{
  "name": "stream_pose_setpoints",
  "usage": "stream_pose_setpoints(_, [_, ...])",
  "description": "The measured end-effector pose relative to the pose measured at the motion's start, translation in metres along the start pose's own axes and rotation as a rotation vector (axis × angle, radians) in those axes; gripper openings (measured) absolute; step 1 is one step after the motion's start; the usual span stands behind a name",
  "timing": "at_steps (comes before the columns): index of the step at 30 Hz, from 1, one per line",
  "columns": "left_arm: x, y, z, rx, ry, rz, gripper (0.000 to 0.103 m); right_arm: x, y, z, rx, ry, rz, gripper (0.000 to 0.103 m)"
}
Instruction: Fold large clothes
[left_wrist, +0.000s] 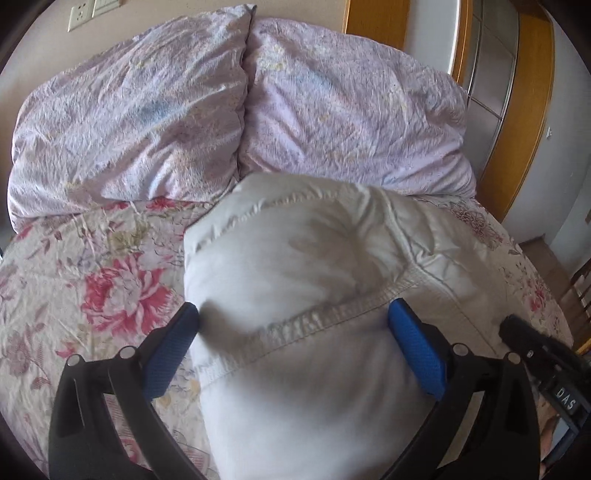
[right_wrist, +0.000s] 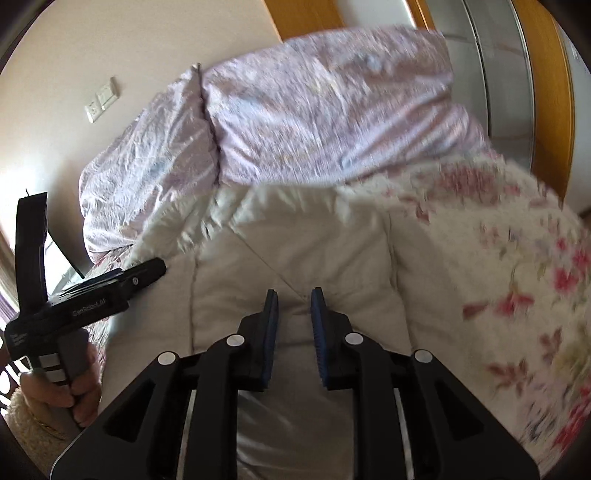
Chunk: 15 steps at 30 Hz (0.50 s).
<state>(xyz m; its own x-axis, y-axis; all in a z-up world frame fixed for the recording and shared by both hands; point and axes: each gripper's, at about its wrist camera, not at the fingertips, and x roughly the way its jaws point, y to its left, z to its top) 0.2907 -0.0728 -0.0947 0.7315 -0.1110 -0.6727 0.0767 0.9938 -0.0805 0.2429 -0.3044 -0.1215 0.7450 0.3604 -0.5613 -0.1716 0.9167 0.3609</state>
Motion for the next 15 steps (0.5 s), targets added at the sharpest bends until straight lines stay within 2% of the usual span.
stream_pose_setpoints(2, [0.005, -0.002, -0.003, 0.01, -0.006, 0.02, 0.101, 0.008, -0.002, -0.006, 0.003, 0.012, 0.005, 0.018])
stream_pose_setpoints(4, [0.01, -0.008, -0.006, 0.058, -0.037, 0.075, 0.101, 0.016, -0.001, -0.011, -0.008, 0.01, -0.003, 0.018])
stream_pose_setpoints(6, [0.013, -0.009, -0.006, 0.052, -0.038, 0.091, 0.101, 0.021, -0.002, -0.011, 0.013, 0.019, -0.003, 0.018])
stream_pose_setpoints(8, [0.012, -0.007, -0.005, 0.053, -0.025, 0.086, 0.101, 0.021, -0.002, -0.008, 0.019, 0.036, -0.002, 0.018])
stream_pose_setpoints(11, [-0.004, 0.004, -0.006, 0.025, -0.026, 0.025, 0.101, 0.009, -0.001, 0.002, 0.024, 0.094, -0.006, 0.023])
stream_pose_setpoints(12, [-0.009, 0.01, -0.006, 0.001, -0.019, -0.006, 0.101, 0.001, -0.001, 0.007, 0.018, 0.104, 0.002, 0.038])
stream_pose_setpoints(13, [-0.013, 0.015, -0.006, -0.02, -0.013, -0.035, 0.101, -0.008, -0.003, 0.01, 0.015, 0.099, 0.016, 0.065])
stream_pose_setpoints(15, [-0.023, 0.028, -0.008, -0.063, 0.003, -0.097, 0.101, -0.027, -0.008, 0.018, 0.008, 0.058, 0.024, 0.102])
